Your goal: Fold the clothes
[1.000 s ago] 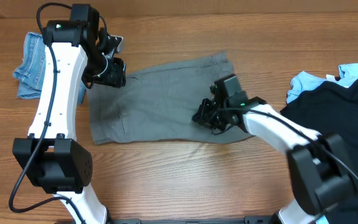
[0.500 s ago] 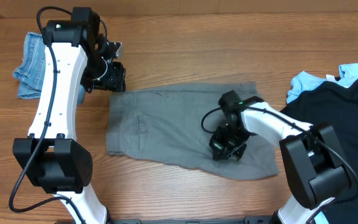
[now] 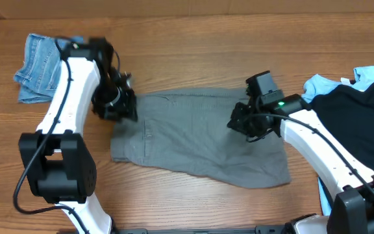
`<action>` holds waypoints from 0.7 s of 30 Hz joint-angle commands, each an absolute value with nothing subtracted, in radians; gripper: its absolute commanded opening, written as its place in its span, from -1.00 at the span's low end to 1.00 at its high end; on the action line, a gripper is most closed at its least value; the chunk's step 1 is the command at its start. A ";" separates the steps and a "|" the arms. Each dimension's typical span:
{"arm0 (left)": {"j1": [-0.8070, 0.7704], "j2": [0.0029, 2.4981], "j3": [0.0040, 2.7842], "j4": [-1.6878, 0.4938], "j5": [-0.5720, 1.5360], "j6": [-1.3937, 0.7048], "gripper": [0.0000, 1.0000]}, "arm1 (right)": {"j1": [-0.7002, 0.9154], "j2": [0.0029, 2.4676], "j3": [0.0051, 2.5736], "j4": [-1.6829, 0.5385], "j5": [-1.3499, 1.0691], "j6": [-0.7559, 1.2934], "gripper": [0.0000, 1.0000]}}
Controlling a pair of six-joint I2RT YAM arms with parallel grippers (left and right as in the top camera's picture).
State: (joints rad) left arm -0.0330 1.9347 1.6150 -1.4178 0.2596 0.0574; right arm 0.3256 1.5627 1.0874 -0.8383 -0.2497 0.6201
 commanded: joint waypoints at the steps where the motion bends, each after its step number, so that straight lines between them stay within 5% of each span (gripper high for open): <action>1: -0.038 1.930 1.435 -1.329 0.392 0.029 -0.08 | 0.257 1.588 1.082 -0.809 -0.167 0.593 -0.64; 13: -0.038 1.930 1.162 -1.118 0.085 -0.172 -0.60 | 0.148 1.814 1.066 -0.634 -0.229 0.611 -0.74; 21: -0.038 1.930 1.145 -1.105 -0.071 -0.245 -0.67 | 0.057 1.906 1.066 -0.468 -0.221 0.682 -0.78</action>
State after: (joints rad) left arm -0.0399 1.9350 1.1637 -1.1172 0.0818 -0.1936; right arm 0.1143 1.8763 1.0740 -0.5137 -0.2466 0.6434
